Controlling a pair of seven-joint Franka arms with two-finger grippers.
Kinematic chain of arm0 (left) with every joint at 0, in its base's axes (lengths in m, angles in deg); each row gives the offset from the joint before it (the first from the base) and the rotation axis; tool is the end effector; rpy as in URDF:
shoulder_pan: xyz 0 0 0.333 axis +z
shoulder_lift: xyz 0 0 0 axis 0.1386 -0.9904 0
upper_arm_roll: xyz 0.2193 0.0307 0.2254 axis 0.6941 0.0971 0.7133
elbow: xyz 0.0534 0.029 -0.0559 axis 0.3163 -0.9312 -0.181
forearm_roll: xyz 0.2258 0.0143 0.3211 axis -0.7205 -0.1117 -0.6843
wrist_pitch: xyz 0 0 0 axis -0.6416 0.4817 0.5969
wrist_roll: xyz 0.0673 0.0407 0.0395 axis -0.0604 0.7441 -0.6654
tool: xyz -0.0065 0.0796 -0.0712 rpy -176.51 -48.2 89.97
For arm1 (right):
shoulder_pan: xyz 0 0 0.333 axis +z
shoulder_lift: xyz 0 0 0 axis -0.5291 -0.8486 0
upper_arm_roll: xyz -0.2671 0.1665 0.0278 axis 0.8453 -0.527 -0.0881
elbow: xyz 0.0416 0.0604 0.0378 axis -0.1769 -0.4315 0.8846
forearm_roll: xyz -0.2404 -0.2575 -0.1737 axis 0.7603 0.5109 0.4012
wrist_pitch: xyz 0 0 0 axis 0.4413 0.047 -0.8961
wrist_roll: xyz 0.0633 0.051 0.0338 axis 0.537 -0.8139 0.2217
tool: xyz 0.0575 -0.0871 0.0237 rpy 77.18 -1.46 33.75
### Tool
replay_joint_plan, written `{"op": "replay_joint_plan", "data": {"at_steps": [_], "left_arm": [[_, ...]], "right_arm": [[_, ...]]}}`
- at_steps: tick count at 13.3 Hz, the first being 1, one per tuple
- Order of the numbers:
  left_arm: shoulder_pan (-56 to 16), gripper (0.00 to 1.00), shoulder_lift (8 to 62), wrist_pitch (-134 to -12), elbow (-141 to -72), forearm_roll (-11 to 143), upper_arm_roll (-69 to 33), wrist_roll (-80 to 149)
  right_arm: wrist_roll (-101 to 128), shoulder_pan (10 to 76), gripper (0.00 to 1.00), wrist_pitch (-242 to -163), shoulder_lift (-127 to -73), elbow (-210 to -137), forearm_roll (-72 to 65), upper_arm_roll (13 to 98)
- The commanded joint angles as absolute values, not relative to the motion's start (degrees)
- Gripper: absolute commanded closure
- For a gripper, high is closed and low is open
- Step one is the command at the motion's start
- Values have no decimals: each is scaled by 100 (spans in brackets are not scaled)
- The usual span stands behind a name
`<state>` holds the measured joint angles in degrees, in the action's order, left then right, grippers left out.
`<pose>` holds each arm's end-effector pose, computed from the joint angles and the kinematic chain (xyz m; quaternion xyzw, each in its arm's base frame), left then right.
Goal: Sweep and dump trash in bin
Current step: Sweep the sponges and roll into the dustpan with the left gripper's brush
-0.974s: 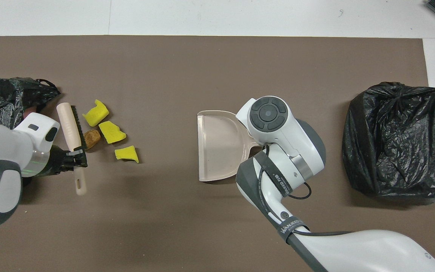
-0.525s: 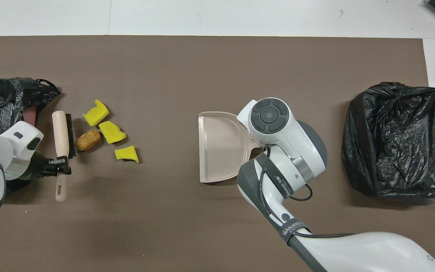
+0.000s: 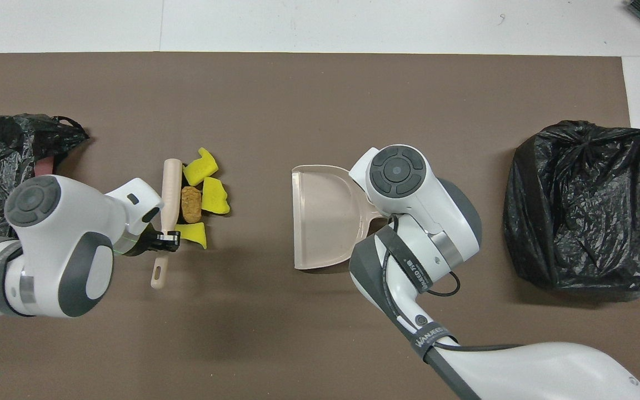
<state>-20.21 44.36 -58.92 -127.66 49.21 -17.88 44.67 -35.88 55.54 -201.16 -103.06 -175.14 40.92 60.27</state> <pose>0.4877 -0.1381 0.3490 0.9961 -0.0400 -0.0606 0.0499 0.5628 0.2568 0.3518 0.7001 0.7045 -0.0865 0.0786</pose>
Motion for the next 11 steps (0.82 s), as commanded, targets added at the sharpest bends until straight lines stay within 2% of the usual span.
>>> {"op": "replay_joint_plan", "data": {"at_steps": [1, 4, 7, 11], "left_arm": [[-2736, 100, 4467, -6015, -12777, 5225, -1708, 4025], [-3624, 100, 4257, -6637, -12785, 5489, -1708, 3278], [-4205, 100, 4212, -6938, -12619, 5919, -1760, 2810], [-4312, 100, 4334, -6773, -12337, 5973, -1927, 2379]], "right_arm": [[-3550, 5506, 100, -20240, -10147, -17747, 4229, 5990], [-3567, 5497, 100, -20249, -10121, -17817, 4237, 5990], [-3567, 5497, 100, -20257, -10103, -17835, 4237, 5990], [-3567, 5497, 100, -20275, -10103, -17835, 4237, 5990]]}}
